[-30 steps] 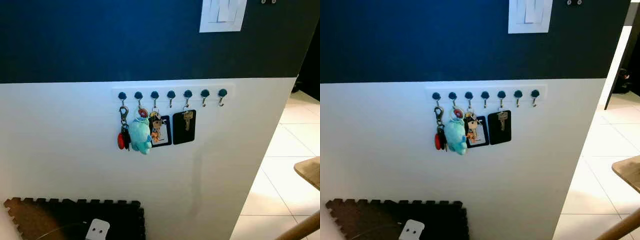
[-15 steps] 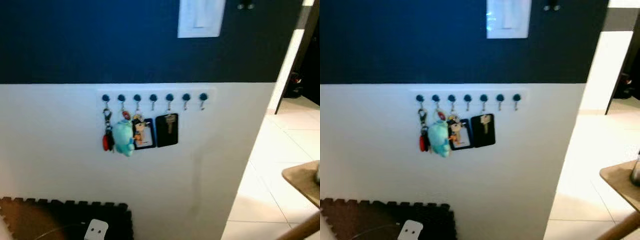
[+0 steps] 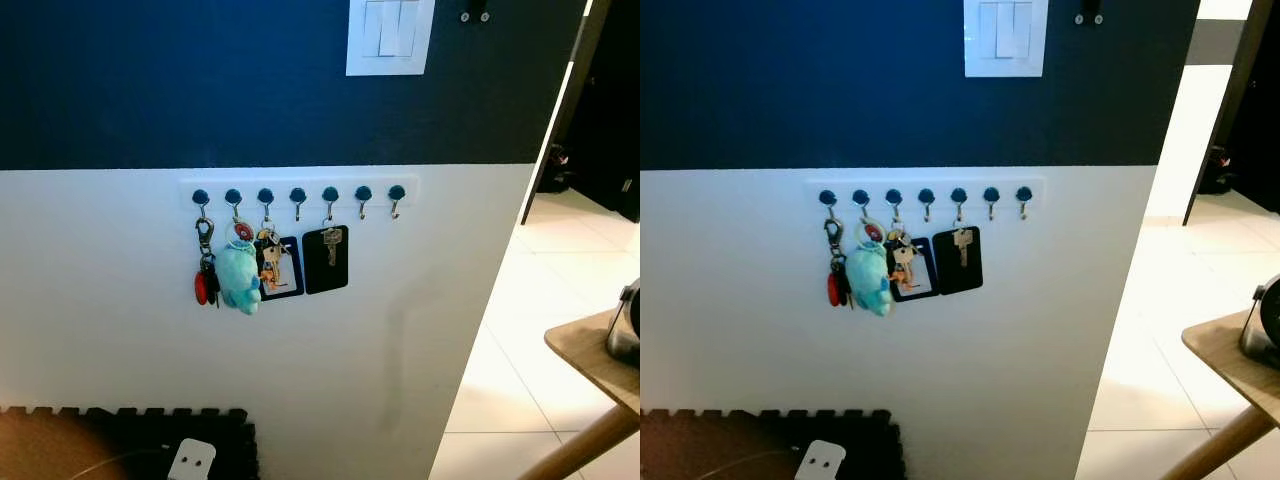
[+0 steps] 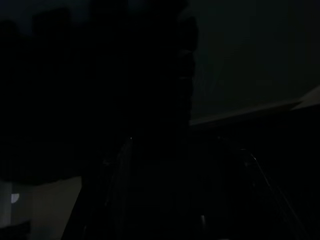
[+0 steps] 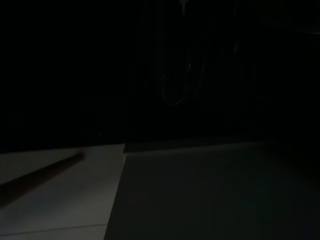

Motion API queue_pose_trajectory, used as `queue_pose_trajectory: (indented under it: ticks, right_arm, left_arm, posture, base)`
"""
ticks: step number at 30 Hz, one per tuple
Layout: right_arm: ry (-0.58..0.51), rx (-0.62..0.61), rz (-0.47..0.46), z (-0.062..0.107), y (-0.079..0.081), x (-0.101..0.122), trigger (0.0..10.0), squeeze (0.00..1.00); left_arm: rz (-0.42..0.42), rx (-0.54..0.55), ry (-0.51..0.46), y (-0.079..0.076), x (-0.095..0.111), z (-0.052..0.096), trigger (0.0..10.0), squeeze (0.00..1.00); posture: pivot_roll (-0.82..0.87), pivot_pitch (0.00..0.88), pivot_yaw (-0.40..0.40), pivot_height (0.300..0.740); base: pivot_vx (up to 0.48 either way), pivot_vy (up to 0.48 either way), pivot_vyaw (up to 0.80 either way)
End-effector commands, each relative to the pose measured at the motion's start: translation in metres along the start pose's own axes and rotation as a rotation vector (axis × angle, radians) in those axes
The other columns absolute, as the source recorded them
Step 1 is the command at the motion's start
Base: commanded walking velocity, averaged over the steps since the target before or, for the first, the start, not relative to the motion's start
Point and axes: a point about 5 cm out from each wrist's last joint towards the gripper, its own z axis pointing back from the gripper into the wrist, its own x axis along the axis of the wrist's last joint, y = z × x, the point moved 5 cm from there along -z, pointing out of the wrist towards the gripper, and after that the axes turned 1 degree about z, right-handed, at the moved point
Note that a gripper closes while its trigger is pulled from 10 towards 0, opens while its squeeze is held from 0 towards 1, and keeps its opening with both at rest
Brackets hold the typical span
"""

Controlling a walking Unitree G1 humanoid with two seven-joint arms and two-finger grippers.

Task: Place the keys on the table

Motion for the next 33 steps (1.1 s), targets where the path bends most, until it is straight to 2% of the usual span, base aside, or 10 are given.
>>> queue_pose_trajectory:
  ticks: [1,11,19,29,33]
  right_arm:
    - [0.013,0.002,-0.015,0.0006,0.0027,-0.0036,10.0,0.00]
    - [0.014,0.004,-0.016,0.0004,0.0039,-0.0038,10.0,0.00]
    - [0.016,0.004,-0.017,0.0005,0.0042,-0.0042,10.0,0.00]
    - [0.018,0.004,-0.018,0.0010,0.0047,-0.0054,10.0,0.00]
    - [0.017,0.004,-0.017,0.0011,0.0046,-0.0055,10.0,0.00]
  left_arm:
    - [0.013,0.012,0.023,0.0044,-0.0054,0.0017,10.0,0.00]
    - [0.011,0.010,0.018,0.0046,-0.0051,0.0021,10.0,0.00]
    - [-0.026,-0.026,-0.003,0.0021,-0.0028,0.0034,10.0,0.00]
    - [-0.027,-0.035,-0.007,-0.0001,-0.0033,0.0040,10.0,0.00]
    - [-0.015,-0.032,-0.013,0.0002,-0.0030,0.0043,10.0,0.00]
  posture:
    - [0.07,0.027,0.028,0.740]
    - [0.07,0.027,0.029,0.740]
    - [0.07,0.028,0.031,0.740]
    - [0.07,0.024,0.031,0.740]
    - [0.07,0.022,0.030,0.740]
  base:
    - [0.000,0.386,0.00]
    - [0.000,0.385,0.00]
    - [0.000,0.000,0.00]
    - [0.000,-0.480,0.00]
    - [0.000,0.000,0.00]
